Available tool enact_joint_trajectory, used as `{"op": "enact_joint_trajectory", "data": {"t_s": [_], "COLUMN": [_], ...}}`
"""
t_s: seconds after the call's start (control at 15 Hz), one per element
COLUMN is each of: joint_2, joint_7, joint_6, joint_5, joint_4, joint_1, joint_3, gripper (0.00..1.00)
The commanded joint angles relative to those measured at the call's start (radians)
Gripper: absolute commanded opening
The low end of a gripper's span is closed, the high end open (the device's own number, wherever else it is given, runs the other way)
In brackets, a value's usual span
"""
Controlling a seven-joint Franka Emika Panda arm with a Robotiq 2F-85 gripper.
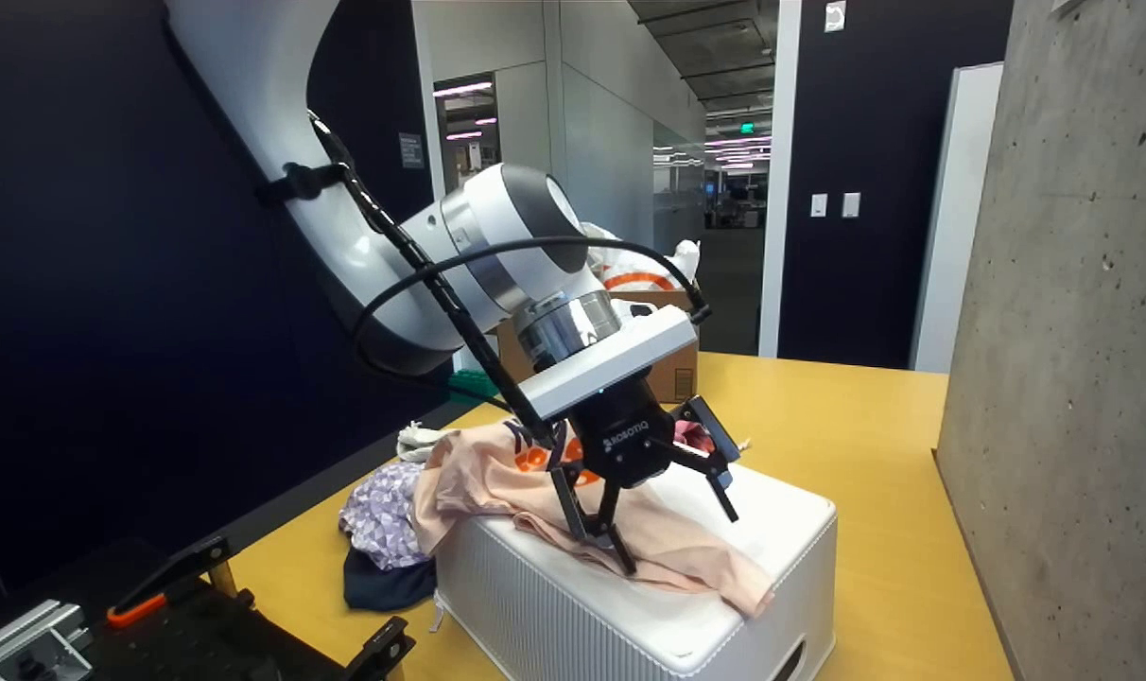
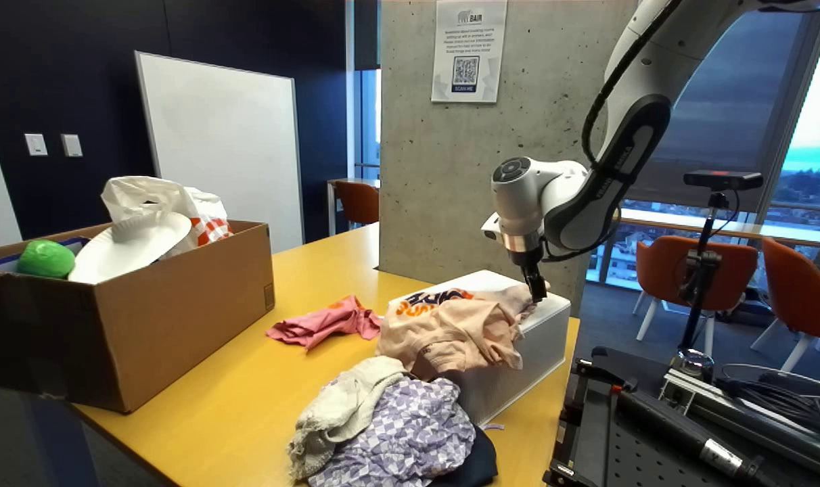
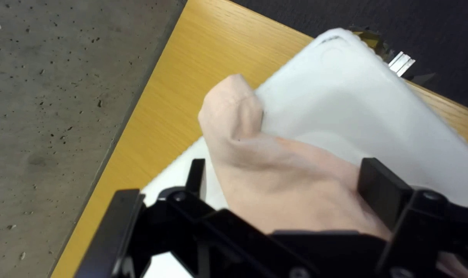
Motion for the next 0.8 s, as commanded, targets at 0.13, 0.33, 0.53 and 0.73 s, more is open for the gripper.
{"op": "enact_joint_trajectory", "data": {"t_s": [0.13, 0.33, 0.53, 0.73], "joint_2": [-0.020, -0.015, -0.011, -0.004], "joint_7": [0.012, 0.017, 0.015, 0.015], "joint_6": [-0.005, -0.007, -0.008, -0.006], "joint_5": [-0.118, -0.144, -0.149, -0.157], "joint_4": [-0.016, -0.008, -0.003, 0.000], "joint_1": [-0.018, -0.021, -0.025, -0.028], "joint_3": [0.012, 0.022, 0.028, 0.029], "gripper": [0.97, 0.68, 0.45, 0.23]}}
